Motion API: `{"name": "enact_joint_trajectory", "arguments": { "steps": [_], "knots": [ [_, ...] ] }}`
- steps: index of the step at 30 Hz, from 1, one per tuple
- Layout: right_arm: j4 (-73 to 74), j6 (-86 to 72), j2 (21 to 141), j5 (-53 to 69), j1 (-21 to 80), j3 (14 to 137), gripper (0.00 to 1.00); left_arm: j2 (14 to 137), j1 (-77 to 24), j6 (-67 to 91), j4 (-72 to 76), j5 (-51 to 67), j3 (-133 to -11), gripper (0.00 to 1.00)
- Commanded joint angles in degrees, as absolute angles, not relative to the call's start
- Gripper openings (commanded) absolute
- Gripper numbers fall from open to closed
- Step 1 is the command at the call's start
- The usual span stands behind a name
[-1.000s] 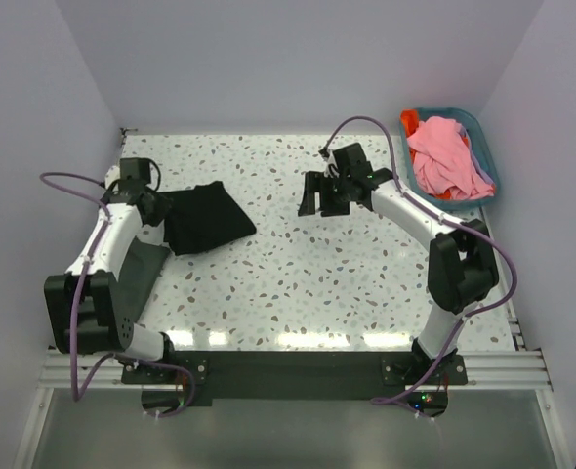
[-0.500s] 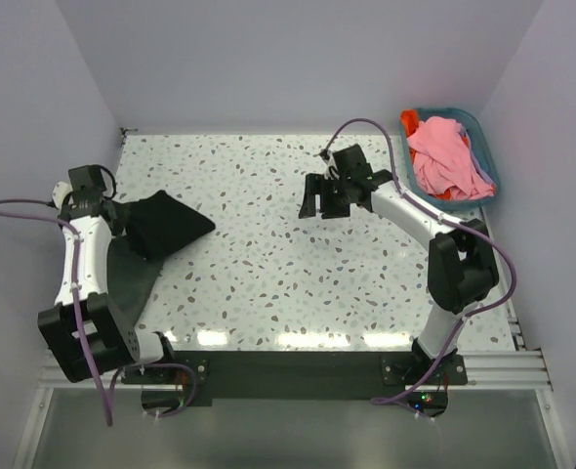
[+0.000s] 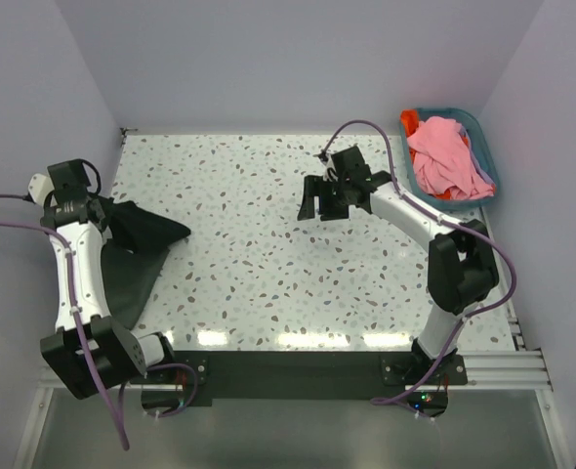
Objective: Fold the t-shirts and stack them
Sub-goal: Neatly place the folded tshirt to the corner
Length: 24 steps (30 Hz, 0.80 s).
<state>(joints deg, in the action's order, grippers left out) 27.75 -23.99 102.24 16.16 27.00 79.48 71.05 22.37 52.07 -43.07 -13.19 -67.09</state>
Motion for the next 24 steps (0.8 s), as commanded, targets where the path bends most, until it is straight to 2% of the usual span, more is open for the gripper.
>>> {"name": "enact_joint_trajectory", "arguments": {
  "steps": [1,24],
  "knots": [
    [26.54,-24.35,98.44,17.14,27.33,79.01,0.73,68.03,23.38,50.10,-43.42,-15.82,-71.10,0.00],
    [27.60,-24.43,95.89,15.91,27.42,77.70,0.74,64.25,28.65,44.03,-46.93,-11.08,-71.20,0.00]
  ]
}}
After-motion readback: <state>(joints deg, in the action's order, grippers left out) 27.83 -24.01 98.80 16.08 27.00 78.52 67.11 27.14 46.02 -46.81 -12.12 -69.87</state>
